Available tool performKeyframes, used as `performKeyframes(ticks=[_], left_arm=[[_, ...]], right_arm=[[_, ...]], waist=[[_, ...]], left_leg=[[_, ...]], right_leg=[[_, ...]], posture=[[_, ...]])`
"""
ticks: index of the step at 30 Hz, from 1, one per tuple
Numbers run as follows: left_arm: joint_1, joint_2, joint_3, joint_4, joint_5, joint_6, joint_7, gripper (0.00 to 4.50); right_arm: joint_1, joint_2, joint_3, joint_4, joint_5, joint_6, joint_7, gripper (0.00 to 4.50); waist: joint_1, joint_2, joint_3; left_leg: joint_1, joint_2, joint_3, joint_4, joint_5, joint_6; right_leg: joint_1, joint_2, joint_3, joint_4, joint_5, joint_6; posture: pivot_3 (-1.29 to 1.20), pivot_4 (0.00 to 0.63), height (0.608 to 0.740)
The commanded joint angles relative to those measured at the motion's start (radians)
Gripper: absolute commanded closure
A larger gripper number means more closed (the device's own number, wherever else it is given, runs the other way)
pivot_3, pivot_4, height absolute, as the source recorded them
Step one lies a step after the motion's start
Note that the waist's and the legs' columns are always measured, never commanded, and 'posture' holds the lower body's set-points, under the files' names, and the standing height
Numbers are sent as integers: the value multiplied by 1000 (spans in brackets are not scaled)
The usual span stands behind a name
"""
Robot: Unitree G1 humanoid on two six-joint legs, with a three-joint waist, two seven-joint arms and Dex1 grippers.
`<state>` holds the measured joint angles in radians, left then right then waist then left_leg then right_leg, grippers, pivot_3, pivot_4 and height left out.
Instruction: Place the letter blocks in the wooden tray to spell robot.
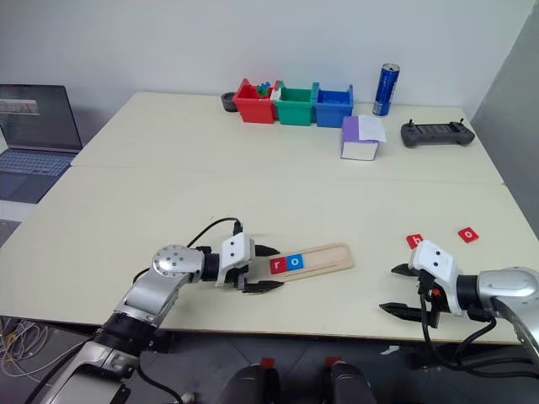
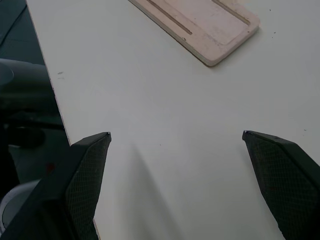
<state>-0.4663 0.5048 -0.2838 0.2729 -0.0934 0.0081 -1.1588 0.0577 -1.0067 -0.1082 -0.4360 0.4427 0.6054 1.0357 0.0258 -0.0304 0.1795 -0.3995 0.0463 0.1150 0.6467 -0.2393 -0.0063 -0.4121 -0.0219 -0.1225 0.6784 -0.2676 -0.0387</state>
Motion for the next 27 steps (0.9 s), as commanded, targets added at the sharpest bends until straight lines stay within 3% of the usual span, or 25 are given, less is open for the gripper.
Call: performKeyframes(ticks=[1, 12, 25, 27], left_arm=[[-36, -13, -30, 46, 3, -19, -57, 1124], [-154, -31, -32, 156, -5, -94, -200, 1124], [-167, -40, -35, 166, 52, -92, -150, 1124], [-169, -42, -26, 161, 36, -77, -158, 378]], right_arm=[[19, 8, -33, -60, 8, -1, -23, 0], [42, 35, -129, -73, 80, -2, -13, 0], [37, 36, -151, -70, 103, 15, -28, 0], [30, 36, -148, -69, 106, 18, -29, 0]], waist=[[0, 0, 0], [-3, -2, 1], [-2, -2, 1], [-3, -2, 1]], left_leg=[[0, 0, 0, 0, 0, 0], [-1, 0, -1, 0, 0, 0], [-1, 0, -1, 0, 0, 0], [-1, 0, -1, 0, 0, 0]], right_leg=[[0, 0, 0, 0, 0, 0], [0, 0, 0, -1, 0, 0], [0, 1, -1, -1, 0, 0], [0, 1, -1, -1, 0, 0]], posture=[[0, 150, 740], [0, 150, 740], [0, 150, 740], [0, 150, 740]])
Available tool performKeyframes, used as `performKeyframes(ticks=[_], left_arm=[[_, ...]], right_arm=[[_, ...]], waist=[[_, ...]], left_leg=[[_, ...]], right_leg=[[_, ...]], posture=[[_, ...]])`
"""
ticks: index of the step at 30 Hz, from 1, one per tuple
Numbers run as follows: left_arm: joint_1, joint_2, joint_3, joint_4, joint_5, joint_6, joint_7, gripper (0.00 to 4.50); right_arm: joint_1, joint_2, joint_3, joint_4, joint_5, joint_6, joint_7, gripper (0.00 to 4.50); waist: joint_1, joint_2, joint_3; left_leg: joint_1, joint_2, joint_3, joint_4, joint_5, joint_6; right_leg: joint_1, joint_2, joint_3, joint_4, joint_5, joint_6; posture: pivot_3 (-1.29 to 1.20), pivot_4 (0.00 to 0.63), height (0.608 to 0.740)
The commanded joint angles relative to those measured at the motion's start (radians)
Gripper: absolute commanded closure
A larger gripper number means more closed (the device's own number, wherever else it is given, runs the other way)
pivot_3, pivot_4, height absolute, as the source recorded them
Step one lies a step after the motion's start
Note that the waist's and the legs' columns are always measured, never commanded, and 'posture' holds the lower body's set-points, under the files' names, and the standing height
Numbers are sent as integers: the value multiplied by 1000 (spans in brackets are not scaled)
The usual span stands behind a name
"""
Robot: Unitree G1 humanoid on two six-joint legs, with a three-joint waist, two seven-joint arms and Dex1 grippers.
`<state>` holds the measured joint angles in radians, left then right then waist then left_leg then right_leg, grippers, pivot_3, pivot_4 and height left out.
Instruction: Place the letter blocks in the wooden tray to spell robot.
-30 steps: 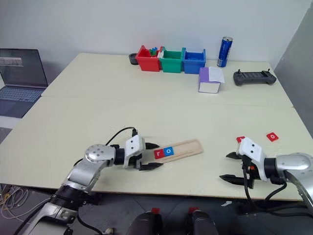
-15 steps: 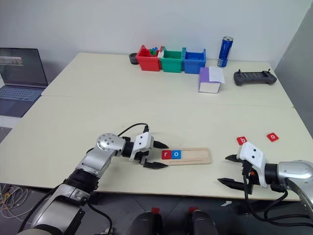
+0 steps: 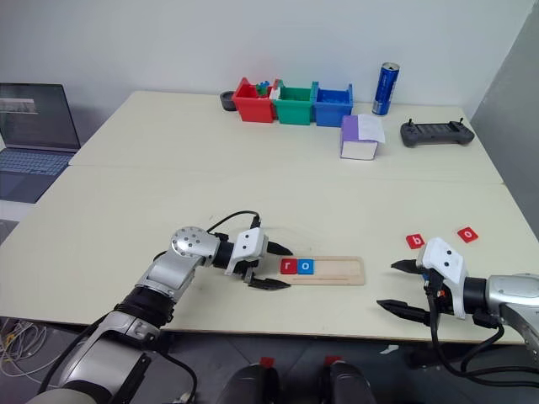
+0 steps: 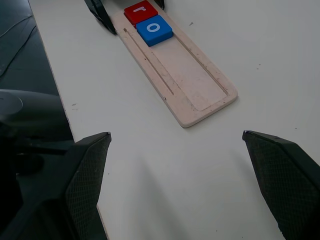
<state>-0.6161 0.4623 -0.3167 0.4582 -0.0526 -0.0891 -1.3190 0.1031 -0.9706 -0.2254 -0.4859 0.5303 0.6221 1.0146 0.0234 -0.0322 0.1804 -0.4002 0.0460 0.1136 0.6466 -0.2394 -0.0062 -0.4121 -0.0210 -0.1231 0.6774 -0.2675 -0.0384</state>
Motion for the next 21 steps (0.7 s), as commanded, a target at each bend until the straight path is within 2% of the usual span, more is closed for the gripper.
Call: performKeyframes(ticks=[1, 10, 17, 21], left_arm=[[-19, -1, 11, -28, -13, 28, -3, 86], [-12, 37, 31, -96, -49, 105, -35, 36], [73, 94, 122, -191, -146, 131, -35, 36], [127, 136, 194, -235, -209, 117, -43, 36]], right_arm=[[-18, 0, -30, -19, 19, 3, -8, 0], [-44, 8, -83, 18, 31, 15, -34, 0], [-210, 190, -126, 185, -58, 81, -383, 0], [-266, 275, -143, 246, -69, 121, -509, 0]], waist=[[0, 0, 0], [0, 0, 0], [-7, 0, 0], [-6, 0, 0]], left_leg=[[0, 0, 0, 0, 0, 0], [0, 0, 0, 0, 0, 0], [1, 1, 0, 0, 0, -1], [0, 2, 1, 0, 1, -1]], right_leg=[[0, 0, 0, 0, 0, 0], [0, 0, 0, 0, 0, 0], [0, 0, 1, 1, 0, 0], [-1, 0, 1, 1, 0, -1]], posture=[[0, 150, 740], [0, 150, 740], [0, 150, 740], [0, 150, 740]])
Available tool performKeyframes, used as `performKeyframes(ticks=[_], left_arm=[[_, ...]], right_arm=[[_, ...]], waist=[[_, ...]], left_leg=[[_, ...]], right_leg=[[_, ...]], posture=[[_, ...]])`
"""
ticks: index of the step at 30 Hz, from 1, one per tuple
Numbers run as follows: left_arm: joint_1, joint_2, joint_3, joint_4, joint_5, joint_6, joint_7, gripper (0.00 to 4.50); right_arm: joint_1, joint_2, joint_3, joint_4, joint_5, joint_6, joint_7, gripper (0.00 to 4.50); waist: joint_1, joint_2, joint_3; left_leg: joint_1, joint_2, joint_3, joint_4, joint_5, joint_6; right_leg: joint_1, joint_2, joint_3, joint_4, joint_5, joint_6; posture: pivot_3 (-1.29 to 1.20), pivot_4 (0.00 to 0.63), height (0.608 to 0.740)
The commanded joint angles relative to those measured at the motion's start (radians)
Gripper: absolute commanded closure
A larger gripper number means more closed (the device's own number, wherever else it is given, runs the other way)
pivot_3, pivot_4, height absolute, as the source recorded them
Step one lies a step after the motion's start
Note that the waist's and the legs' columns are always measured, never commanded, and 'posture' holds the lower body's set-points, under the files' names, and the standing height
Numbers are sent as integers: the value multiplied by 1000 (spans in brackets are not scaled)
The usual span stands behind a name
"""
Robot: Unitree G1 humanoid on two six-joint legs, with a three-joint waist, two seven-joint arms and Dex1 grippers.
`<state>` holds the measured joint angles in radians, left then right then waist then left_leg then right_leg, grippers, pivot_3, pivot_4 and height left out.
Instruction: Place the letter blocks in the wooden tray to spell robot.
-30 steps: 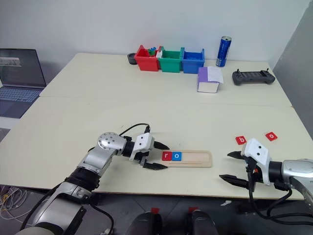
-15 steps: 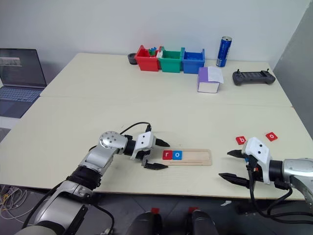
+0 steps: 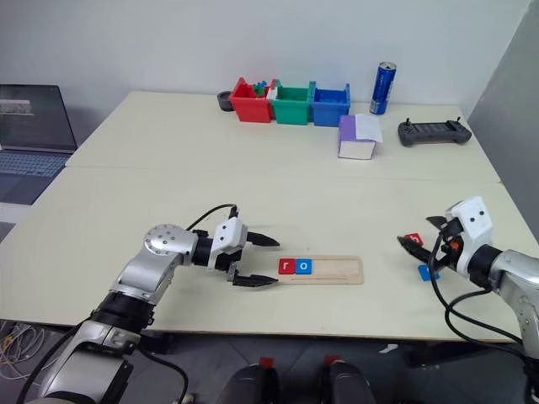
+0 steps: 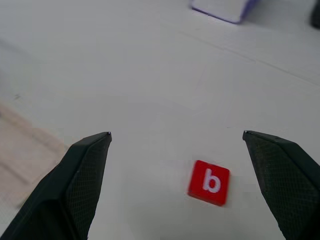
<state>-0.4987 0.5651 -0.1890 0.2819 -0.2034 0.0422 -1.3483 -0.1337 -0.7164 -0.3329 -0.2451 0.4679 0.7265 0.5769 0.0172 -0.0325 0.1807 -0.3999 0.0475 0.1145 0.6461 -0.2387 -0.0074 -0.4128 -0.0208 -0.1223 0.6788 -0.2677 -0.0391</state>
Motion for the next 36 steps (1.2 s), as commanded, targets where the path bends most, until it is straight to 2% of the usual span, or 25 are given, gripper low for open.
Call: performKeyframes(ticks=[1, 7, 12, 17, 21, 24, 31, 36], left_arm=[[21, 55, 93, -65, -75, -24, -22, 36], [39, 172, 214, -124, -195, 4, -94, 36], [104, 254, 240, -205, -231, 51, -138, 36], [172, 259, 261, -261, -281, 93, -127, 36], [190, 267, 261, -265, -266, 73, -121, 36], [183, 278, 263, -240, -255, 62, -121, 0], [143, 283, 260, -168, -234, 40, -126, 0], [111, 286, 254, -108, -214, 19, -132, 0]], right_arm=[[-37, 36, -28, 11, -10, 22, -89, 0], [-57, 117, 23, 71, -50, 21, -166, 0], [-54, 164, 58, 121, -87, -9, -190, 0], [-71, 208, 69, 207, -132, -62, -236, 0], [-76, 234, 78, 222, -140, -78, -239, 0], [-80, 254, 88, 210, -142, -79, -246, 608], [-47, 297, 109, 38, -145, 2, -319, 3016], [32, 348, 117, -246, -156, 98, -418, 3040]], waist=[[-1, 0, 0], [-2, 0, 0], [-5, 1, 0], [-12, 1, -1], [-14, 1, -1], [-16, 1, -1], [-19, 1, -1], [-17, 1, -1]], left_leg=[[0, 0, 0, 0, 0, 0], [0, 0, 0, 0, 0, 0], [0, 0, 1, -1, 0, 0], [0, 0, 2, 0, 0, 0], [1, 0, 1, 0, 0, 0], [1, 0, 1, 0, 0, 0], [0, 1, 1, -1, 0, 0], [-1, 0, 2, -1, 0, 0]], right_leg=[[0, 0, 0, 0, 0, 0], [0, 0, 0, 1, 0, 0], [-1, 0, 1, 0, 0, 0], [-1, 0, 1, 0, 0, 0], [-1, 0, 1, 1, 0, 1], [-1, 0, 1, 1, 0, 0], [-2, 0, 1, 1, 0, 0], [-3, 0, 2, 1, 0, 0]], posture=[[0, 150, 740], [0, 150, 740], [0, 150, 740], [0, 150, 740], [0, 150, 740], [0, 150, 740], [0, 150, 740], [0, 150, 740]])
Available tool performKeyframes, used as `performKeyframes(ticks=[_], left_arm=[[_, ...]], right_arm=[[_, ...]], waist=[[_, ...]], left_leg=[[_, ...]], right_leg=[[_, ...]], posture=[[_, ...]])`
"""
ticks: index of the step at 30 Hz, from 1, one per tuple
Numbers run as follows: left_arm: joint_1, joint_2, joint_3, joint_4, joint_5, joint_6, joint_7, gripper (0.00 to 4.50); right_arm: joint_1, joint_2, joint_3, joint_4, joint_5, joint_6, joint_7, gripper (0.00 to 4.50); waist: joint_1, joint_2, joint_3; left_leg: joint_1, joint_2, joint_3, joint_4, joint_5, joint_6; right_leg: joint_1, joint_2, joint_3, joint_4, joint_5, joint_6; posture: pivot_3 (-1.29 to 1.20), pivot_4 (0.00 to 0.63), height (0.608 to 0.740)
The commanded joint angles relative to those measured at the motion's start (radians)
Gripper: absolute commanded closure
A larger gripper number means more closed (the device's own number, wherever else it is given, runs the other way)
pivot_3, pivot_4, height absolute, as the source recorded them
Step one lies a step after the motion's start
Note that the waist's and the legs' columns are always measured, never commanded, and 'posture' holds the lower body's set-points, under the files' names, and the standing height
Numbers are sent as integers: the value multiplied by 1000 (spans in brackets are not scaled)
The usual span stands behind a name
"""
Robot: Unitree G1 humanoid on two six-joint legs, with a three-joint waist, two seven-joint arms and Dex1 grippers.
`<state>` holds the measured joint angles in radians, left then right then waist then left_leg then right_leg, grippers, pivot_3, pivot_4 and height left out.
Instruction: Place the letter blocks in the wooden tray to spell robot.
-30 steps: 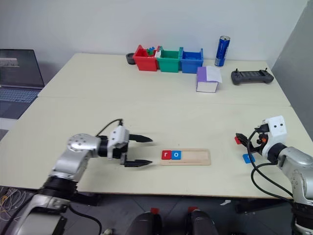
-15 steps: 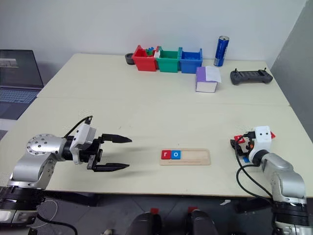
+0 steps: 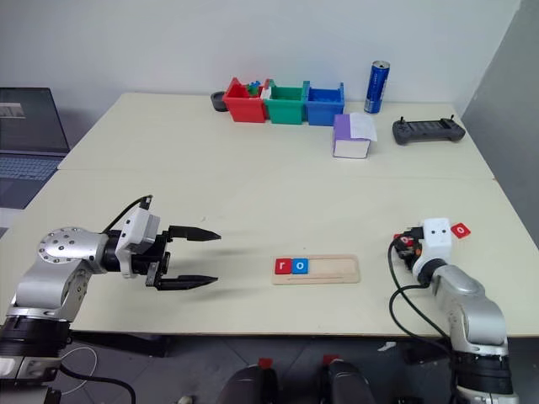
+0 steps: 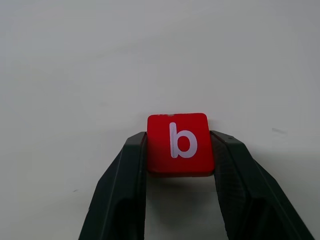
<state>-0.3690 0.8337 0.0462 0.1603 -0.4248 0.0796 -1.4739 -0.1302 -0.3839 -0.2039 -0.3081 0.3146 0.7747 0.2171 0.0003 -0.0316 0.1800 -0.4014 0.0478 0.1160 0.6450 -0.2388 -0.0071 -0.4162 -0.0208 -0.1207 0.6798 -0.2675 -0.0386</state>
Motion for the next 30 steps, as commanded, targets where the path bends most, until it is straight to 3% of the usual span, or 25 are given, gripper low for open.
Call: performKeyframes(ticks=[1, 7, 16, 20, 24, 25, 26, 30], left_arm=[[-21, 18, 18, 19, 8, -20, -8, 0], [-48, 9, 8, 51, 15, -33, -20, 0], [-91, 4, -3, 82, 29, -33, -40, 0], [-87, 4, 2, 74, 26, -30, -38, 0], [-74, 8, 10, 66, 22, -30, -38, 0], [-71, 11, 14, 63, 21, -30, -37, 0], [-70, 12, 16, 61, 20, -30, -37, 0], [-73, 19, 22, 56, 15, -23, -38, 0]], right_arm=[[53, 28, -10, -249, 0, 80, -79, 3040], [220, 95, 64, -496, -2, 191, -145, 3040], [253, 131, 86, -514, 0, 260, -150, 3040], [234, 127, 68, -499, 0, 290, -144, 1668], [195, 11, 18, -496, 57, 322, -21, 275], [170, -70, -28, -461, 82, 297, 60, 24], [152, -129, -62, -434, 99, 278, 118, 24], [105, -483, -119, -171, 167, -3, 635, 24]], waist=[[0, 0, 0], [1, 0, 0], [0, -1, 0], [-1, -1, 0], [-1, -1, 0], [-1, -1, 0], [-1, -1, 0], [2, -1, 0]], left_leg=[[0, 0, 0, 0, 0, 0], [-3, 0, 0, 0, 0, 0], [-3, 0, 0, 0, 0, 0], [-3, 0, 0, 0, 0, 0], [-3, 0, 0, 0, 0, 0], [-3, 0, 0, 0, 0, 0], [-3, 0, 0, 1, 0, 0], [-3, -2, 0, 1, 0, 1]], right_leg=[[0, 0, 0, 0, 0, 0], [-3, 0, 0, 0, 0, 0], [-4, 0, 0, 0, 0, 1], [-4, 0, 0, 0, 0, 1], [-4, 0, 0, 0, 0, 1], [-4, 0, 1, 0, 0, 1], [-4, 0, 1, 0, 0, 1], [-3, 0, 0, -1, 0, 1]], posture=[[0, 150, 740], [0, 150, 740], [0, 150, 740], [0, 150, 740], [0, 150, 740], [0, 150, 740], [0, 150, 740], [0, 150, 740]])
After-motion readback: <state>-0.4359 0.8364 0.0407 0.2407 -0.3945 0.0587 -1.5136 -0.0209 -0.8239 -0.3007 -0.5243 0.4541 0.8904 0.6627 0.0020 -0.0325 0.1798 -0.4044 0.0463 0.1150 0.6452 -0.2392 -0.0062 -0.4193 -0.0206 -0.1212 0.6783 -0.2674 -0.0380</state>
